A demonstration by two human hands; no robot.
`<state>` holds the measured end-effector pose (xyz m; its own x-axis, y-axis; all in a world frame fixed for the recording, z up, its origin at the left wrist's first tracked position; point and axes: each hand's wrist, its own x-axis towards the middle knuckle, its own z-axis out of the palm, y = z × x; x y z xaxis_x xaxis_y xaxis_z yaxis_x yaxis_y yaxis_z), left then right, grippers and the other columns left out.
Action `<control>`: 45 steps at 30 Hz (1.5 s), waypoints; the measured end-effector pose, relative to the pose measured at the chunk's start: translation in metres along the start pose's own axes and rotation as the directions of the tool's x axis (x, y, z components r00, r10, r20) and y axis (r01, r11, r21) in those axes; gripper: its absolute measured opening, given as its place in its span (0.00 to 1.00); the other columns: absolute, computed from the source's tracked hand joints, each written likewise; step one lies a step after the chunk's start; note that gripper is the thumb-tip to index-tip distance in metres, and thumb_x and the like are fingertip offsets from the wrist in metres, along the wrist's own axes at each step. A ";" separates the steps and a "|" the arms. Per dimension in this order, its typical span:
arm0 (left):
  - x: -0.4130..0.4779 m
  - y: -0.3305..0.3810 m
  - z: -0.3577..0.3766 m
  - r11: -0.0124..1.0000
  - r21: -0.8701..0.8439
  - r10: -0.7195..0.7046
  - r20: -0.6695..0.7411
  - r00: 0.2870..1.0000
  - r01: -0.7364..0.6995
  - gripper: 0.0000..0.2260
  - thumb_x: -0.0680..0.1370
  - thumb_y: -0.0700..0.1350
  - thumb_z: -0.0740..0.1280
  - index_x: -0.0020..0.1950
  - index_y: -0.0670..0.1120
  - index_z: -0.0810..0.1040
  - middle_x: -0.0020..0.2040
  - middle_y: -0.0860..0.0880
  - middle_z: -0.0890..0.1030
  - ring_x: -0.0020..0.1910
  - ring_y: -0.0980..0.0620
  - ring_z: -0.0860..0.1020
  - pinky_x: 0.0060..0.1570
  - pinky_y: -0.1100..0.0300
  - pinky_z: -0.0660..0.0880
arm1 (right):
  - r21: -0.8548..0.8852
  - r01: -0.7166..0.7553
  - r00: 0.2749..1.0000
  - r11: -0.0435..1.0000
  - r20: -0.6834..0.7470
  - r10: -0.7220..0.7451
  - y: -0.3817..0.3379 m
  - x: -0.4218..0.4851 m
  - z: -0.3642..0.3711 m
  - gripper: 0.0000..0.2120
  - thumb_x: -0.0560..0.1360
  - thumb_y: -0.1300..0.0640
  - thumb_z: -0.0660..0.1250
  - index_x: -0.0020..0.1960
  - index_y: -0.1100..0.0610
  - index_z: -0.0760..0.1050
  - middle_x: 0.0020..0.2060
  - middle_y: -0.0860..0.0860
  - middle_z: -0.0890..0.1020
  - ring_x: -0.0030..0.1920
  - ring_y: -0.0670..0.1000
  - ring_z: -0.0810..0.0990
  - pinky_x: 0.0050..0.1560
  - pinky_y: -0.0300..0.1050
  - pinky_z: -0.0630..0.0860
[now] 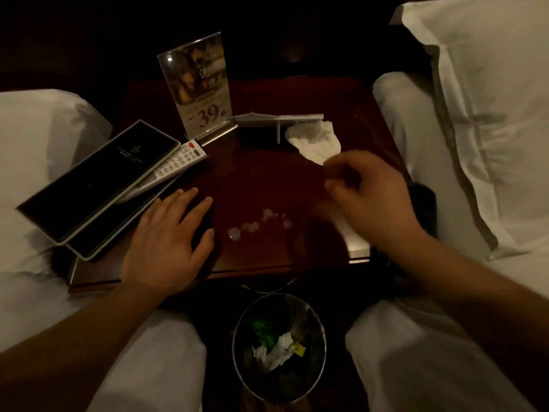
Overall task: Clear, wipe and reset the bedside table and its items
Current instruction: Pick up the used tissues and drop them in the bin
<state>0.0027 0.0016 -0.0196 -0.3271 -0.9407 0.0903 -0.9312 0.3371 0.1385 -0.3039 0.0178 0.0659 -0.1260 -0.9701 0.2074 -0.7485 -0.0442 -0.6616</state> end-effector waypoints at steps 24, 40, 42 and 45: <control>0.002 0.001 -0.003 1.000 0.007 -0.013 0.015 1.000 0.013 0.27 0.80 0.60 0.52 0.77 0.52 0.67 0.77 0.47 0.67 0.77 0.46 0.61 0.75 0.44 0.58 | -0.378 0.016 0.981 0.925 0.185 0.059 0.040 0.075 0.028 0.08 0.73 0.58 0.67 0.41 0.63 0.76 0.34 0.56 0.79 0.33 0.55 0.77 0.34 0.47 0.75; 0.000 0.007 -0.007 1.000 -0.013 -0.025 0.001 1.000 0.025 0.27 0.79 0.59 0.53 0.76 0.50 0.69 0.77 0.46 0.68 0.77 0.45 0.63 0.75 0.44 0.58 | 0.288 0.000 0.978 0.958 0.200 -0.060 -0.012 -0.103 0.026 0.08 0.71 0.65 0.63 0.38 0.59 0.79 0.37 0.52 0.80 0.38 0.48 0.79 0.39 0.47 0.76; 0.001 0.006 -0.007 1.000 -0.012 -0.020 -0.001 1.000 0.020 0.27 0.79 0.58 0.53 0.76 0.50 0.68 0.77 0.46 0.67 0.77 0.45 0.63 0.75 0.44 0.58 | 0.342 -0.053 0.960 0.938 0.276 -0.046 -0.007 -0.135 0.039 0.08 0.70 0.67 0.63 0.38 0.58 0.79 0.37 0.51 0.79 0.39 0.46 0.79 0.39 0.42 0.75; 0.001 0.005 -0.006 1.000 -0.004 -0.017 -0.001 1.000 0.017 0.26 0.80 0.58 0.53 0.76 0.50 0.68 0.77 0.46 0.67 0.77 0.45 0.62 0.75 0.44 0.58 | 0.313 -0.229 0.907 0.922 0.414 0.084 0.008 -0.166 0.069 0.10 0.70 0.68 0.63 0.38 0.57 0.80 0.36 0.46 0.78 0.39 0.43 0.77 0.40 0.35 0.71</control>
<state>-0.0014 0.0028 -0.0127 -0.3111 -0.9462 0.0893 -0.9359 0.3214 0.1441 -0.2436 0.1625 -0.0234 0.0919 -0.9819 -0.1658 -0.4574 0.1062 -0.8829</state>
